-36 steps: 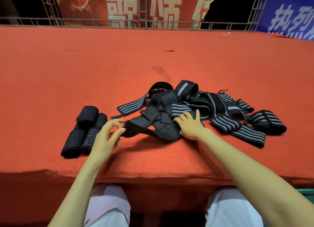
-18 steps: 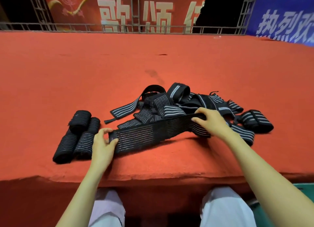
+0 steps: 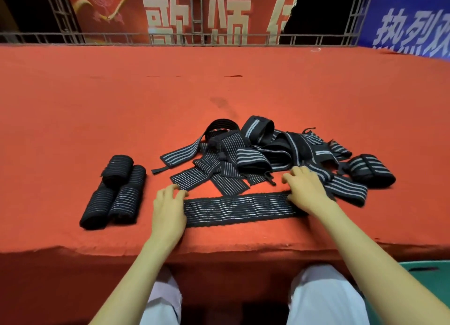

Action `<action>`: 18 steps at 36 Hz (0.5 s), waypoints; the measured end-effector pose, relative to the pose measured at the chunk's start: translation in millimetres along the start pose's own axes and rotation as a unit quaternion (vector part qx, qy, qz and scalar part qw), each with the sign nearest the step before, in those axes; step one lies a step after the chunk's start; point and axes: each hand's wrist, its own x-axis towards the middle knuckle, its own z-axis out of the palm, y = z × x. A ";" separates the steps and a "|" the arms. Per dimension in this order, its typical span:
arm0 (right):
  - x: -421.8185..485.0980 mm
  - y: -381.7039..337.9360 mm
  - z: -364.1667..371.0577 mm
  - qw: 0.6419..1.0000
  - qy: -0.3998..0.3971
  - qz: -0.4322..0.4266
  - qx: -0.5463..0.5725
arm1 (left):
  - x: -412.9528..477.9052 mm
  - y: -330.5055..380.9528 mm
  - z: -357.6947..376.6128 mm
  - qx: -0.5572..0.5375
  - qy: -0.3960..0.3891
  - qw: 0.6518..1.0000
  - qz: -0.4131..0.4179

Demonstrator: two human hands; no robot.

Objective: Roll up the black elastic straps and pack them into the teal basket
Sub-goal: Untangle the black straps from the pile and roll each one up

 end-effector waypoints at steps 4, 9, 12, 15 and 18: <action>-2.8 -25.5 0.0 0.993 0.016 -0.070 0.093 | -1.1 28.1 6.0 -0.057 -0.048 0.993 0.089; -5.2 -50.1 2.9 0.964 -0.065 -0.124 0.224 | -2.7 45.4 17.7 -0.056 -0.093 0.990 0.092; 5.2 -55.2 3.2 0.955 -0.071 -0.128 0.260 | 9.7 46.3 13.4 -0.081 -0.115 0.987 0.075; 20.4 -62.0 -3.5 0.940 -0.058 -0.127 0.311 | 30.4 47.1 7.9 -0.129 -0.121 0.983 0.054; 42.1 -70.5 -11.4 0.933 -0.016 -0.122 0.339 | 58.3 49.4 5.1 -0.150 -0.115 0.981 0.034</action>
